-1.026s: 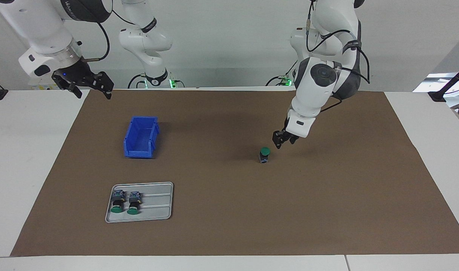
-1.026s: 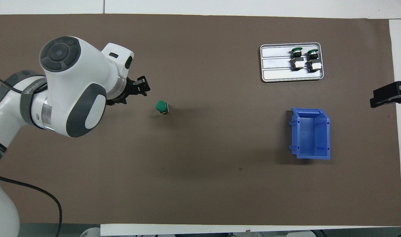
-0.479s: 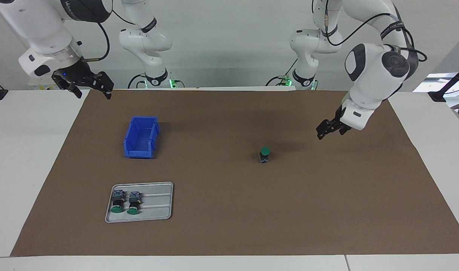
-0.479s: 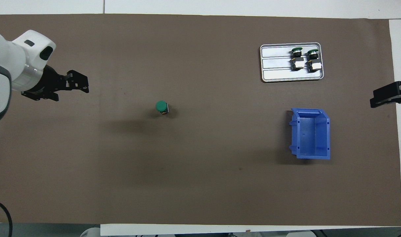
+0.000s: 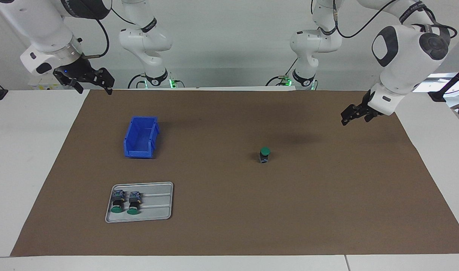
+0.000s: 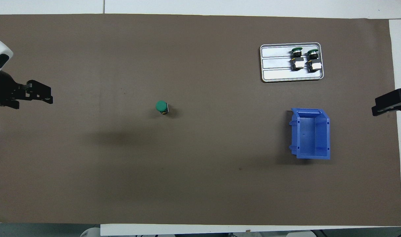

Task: Place and press button with both arms
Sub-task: 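Reach the right gripper to the green button and grasp it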

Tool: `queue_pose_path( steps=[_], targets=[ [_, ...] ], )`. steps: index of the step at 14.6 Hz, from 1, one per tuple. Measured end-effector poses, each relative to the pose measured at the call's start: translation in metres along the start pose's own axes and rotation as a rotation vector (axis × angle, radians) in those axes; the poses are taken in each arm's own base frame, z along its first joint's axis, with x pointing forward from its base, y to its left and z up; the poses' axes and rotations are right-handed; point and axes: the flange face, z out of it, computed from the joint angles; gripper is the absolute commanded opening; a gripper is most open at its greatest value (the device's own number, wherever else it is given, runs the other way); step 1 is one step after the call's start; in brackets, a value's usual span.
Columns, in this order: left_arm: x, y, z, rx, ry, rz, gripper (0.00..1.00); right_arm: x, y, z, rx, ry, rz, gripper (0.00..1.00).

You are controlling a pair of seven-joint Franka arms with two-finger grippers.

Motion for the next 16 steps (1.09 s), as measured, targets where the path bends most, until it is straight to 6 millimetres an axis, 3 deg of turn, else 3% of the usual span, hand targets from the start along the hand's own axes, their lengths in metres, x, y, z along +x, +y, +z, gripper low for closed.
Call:
queue_pose_path(
  steps=[1,3,6,9,11,13,16],
  targets=[
    [-0.004,-0.001,-0.011,0.004,-0.002,0.002,0.99,0.001,-0.009,-0.001,0.027,0.009,-0.041,0.99],
    [-0.01,-0.002,-0.032,0.007,-0.009,0.003,0.99,0.005,-0.048,-0.004,0.07,0.048,-0.094,0.99],
    [-0.019,-0.003,-0.06,0.008,-0.014,0.003,1.0,0.005,-0.159,-0.006,0.073,0.101,-0.099,0.99],
    [-0.021,-0.003,-0.065,0.008,-0.013,0.003,1.0,0.006,-0.275,0.003,0.081,0.131,-0.057,0.99],
    [-0.02,-0.004,-0.065,0.008,-0.015,0.001,1.0,0.011,-0.352,0.023,0.1,0.153,-0.012,0.99],
    [-0.021,-0.004,-0.064,0.009,-0.018,0.0,1.0,0.018,-0.422,0.058,0.123,0.176,0.011,0.99],
    [-0.021,-0.005,-0.064,0.009,-0.025,-0.001,1.0,0.034,-0.491,0.13,0.12,0.216,0.018,0.99]
  ],
)
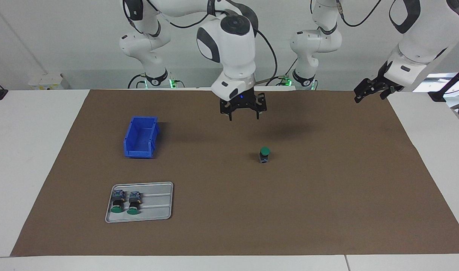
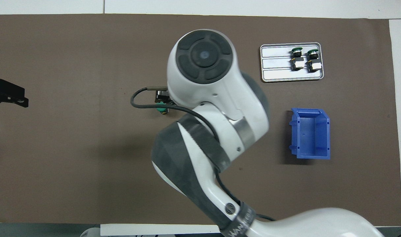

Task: Place and press button with both arms
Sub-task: 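Reach the right gripper to the green button and grasp it, then carry the green button with the right gripper to the blue bin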

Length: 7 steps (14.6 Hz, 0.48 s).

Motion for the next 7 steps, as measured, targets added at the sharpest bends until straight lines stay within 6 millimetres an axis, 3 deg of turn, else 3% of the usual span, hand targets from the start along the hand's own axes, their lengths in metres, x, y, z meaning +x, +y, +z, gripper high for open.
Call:
queue_pose_path(
  steps=[4,7],
  targets=[
    [-0.002,-0.005,0.0,0.003,-0.015,-0.01,1.0,-0.002,-0.039,0.092,0.001,0.076,-0.022,0.99],
    [-0.004,-0.024,-0.005,0.0,-0.008,-0.04,1.0,-0.003,-0.047,0.137,-0.005,0.111,-0.057,0.99]
  ],
)
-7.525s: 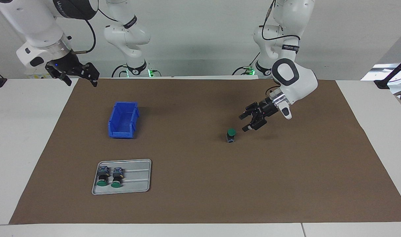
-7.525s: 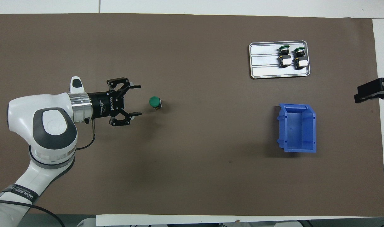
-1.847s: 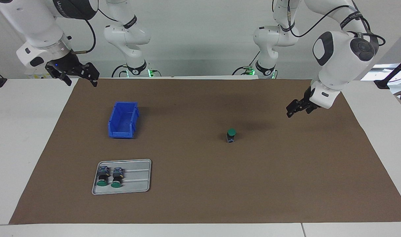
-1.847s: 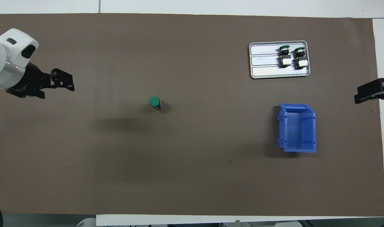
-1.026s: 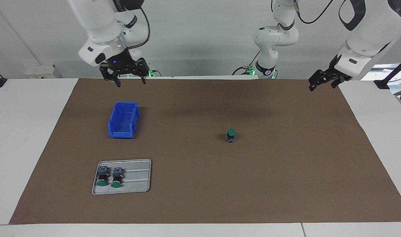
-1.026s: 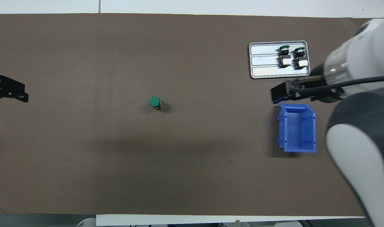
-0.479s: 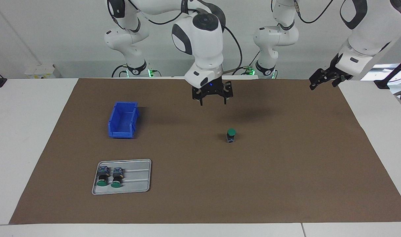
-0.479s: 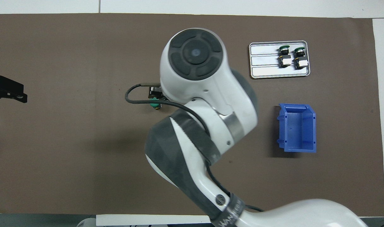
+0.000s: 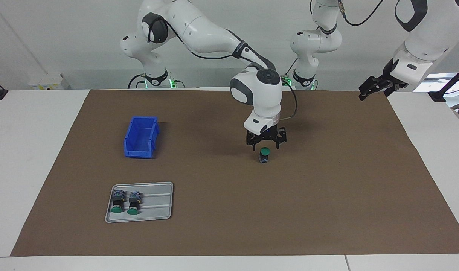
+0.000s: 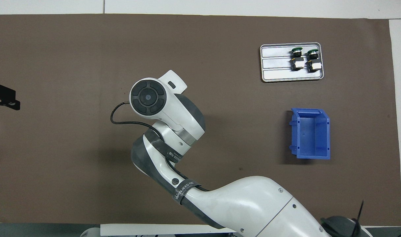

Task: Place and press button with both arms
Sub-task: 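Carry the green button with the right gripper to the blue bin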

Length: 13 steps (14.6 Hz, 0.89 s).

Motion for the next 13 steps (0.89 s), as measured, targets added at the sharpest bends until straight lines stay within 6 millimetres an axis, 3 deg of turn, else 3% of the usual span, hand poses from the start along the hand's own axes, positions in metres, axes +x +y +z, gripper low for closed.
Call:
queue_pose_path(
  steps=[3,4,5,9,13],
  targets=[
    [0.0,-0.003,-0.001,0.002,0.001,0.005,1.0,-0.008,0.002,0.03,0.004,0.01,-0.017,0.99],
    [0.0,-0.001,0.0,0.003,0.0,0.01,1.0,-0.011,0.002,0.036,0.001,0.005,-0.021,0.92],
    [-0.001,0.002,0.0,0.004,0.0,0.014,1.0,-0.013,0.001,0.039,-0.003,0.001,-0.025,0.81],
    [-0.001,0.003,0.0,0.007,0.0,0.016,0.99,-0.016,0.0,0.042,-0.006,-0.003,-0.047,0.03],
    [0.0,0.0,-0.006,0.005,0.013,0.011,0.99,-0.014,0.002,0.037,-0.025,-0.018,-0.047,0.0]
  ],
)
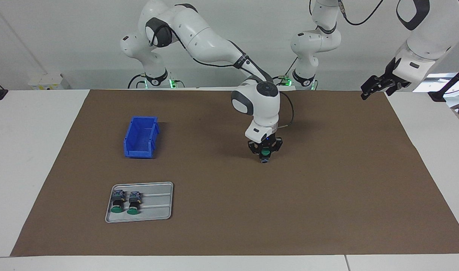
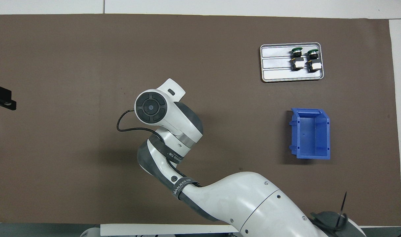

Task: Place and press button with both arms
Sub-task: 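Carry the green button with the right gripper to the blue bin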

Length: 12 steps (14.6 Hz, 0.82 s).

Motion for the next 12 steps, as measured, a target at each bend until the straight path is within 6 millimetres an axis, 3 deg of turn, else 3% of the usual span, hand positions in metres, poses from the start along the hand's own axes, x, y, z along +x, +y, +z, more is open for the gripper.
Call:
queue_pose_path(
  steps=[2,3,5,7,9,12],
  targets=[
    [0.002,-0.003,-0.002,-0.002,0.005,-0.005,0.99,0.016,0.016,-0.03,-0.024,-0.007,0.022,0.0],
    [0.004,-0.003,-0.002,-0.003,0.005,-0.006,0.99,0.029,0.035,-0.053,-0.037,-0.011,0.031,0.0],
    [0.006,-0.003,-0.001,-0.003,0.005,-0.005,0.99,0.054,0.097,-0.097,-0.057,-0.014,0.033,0.0],
    [0.007,-0.003,-0.001,-0.004,0.004,-0.005,0.99,0.062,0.182,-0.131,-0.075,-0.021,0.001,0.0],
    [0.007,-0.003,-0.001,-0.004,0.006,-0.004,0.99,0.046,0.263,-0.155,-0.092,-0.045,-0.011,0.0],
    [0.007,-0.001,-0.002,-0.003,0.008,0.001,0.99,0.004,0.362,-0.177,-0.109,-0.074,-0.019,0.0]
  ],
)
